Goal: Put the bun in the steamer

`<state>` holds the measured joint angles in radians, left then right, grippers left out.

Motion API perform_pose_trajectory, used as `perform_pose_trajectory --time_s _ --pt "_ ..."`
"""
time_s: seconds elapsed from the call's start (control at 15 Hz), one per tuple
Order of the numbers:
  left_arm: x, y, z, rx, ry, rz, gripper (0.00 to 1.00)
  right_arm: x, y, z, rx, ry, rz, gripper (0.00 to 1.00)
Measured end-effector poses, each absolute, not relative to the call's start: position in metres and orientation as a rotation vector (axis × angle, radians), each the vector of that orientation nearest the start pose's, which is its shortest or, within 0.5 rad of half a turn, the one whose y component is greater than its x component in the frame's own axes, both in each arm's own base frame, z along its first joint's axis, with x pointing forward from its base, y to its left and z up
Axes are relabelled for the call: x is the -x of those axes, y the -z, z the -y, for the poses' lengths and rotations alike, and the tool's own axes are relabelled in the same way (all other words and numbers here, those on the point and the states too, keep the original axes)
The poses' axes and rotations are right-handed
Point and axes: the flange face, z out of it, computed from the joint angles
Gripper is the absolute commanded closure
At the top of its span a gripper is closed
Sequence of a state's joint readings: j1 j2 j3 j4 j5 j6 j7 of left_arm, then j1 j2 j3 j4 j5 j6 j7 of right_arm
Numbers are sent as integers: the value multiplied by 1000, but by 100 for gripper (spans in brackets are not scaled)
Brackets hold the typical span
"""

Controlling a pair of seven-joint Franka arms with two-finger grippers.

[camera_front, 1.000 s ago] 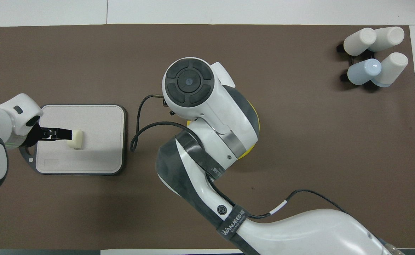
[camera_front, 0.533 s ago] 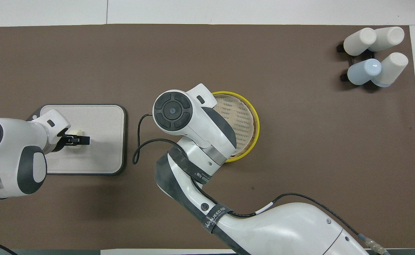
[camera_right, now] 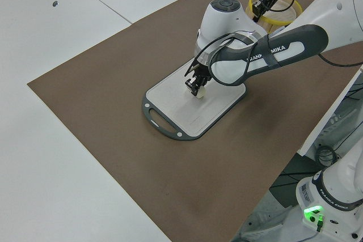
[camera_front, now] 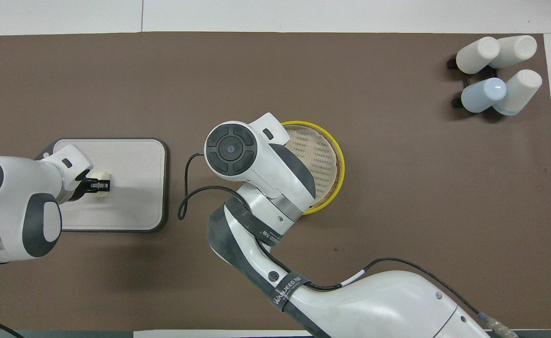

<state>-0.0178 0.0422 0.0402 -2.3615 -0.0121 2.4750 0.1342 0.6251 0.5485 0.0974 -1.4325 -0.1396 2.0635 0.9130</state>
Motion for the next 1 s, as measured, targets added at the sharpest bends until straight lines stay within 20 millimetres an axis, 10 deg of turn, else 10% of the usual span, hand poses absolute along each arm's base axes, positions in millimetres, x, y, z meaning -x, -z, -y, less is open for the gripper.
perform_pose_trajectory --time_s 0.27,0.53,0.73,1.0 --pt "-535 -363 -7 3147 9 -152 71 -562 -405 -441 3169 133 -225 100" --pt "-566 -473 41 3183 -36 28 71 -611 -494 -330 3178 56 -123 100" --pt "-571 -522 136 3202 30 247 72 -617 -538 -243 3205 -50 24 100" --pt "-543 -489 307 3219 70 411 72 -625 -543 -146 3207 -168 156 100"
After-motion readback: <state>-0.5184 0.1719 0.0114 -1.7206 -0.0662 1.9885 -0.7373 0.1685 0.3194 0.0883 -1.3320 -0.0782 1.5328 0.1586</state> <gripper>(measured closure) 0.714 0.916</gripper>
